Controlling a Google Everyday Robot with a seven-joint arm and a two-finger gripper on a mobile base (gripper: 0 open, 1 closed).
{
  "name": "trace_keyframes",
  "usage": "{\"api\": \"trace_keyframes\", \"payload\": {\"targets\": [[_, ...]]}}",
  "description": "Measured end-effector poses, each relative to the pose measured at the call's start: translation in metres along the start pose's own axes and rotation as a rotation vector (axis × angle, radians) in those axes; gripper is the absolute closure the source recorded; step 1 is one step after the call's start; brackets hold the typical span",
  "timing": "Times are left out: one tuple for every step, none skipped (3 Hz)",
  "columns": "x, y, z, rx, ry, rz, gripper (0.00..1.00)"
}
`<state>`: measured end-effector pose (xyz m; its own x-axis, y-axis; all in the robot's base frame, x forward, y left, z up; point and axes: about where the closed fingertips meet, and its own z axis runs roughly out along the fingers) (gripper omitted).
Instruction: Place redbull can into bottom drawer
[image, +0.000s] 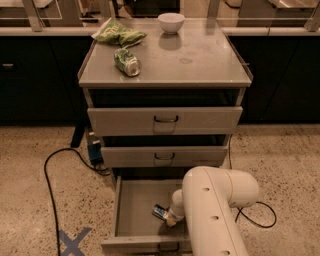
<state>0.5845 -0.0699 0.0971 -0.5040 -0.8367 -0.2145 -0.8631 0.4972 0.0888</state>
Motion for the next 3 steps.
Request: {"api": "trace_keyframes", "payload": {"targets": [[0.0000, 0.0000, 0.0000, 0.000, 0.000, 0.000, 0.58], [0.0000, 0.0001, 0.0001, 0.000, 0.000, 0.000, 0.35], [0.0000, 0.0001, 0.0001, 0.000, 0.000, 0.000, 0.12]]}}
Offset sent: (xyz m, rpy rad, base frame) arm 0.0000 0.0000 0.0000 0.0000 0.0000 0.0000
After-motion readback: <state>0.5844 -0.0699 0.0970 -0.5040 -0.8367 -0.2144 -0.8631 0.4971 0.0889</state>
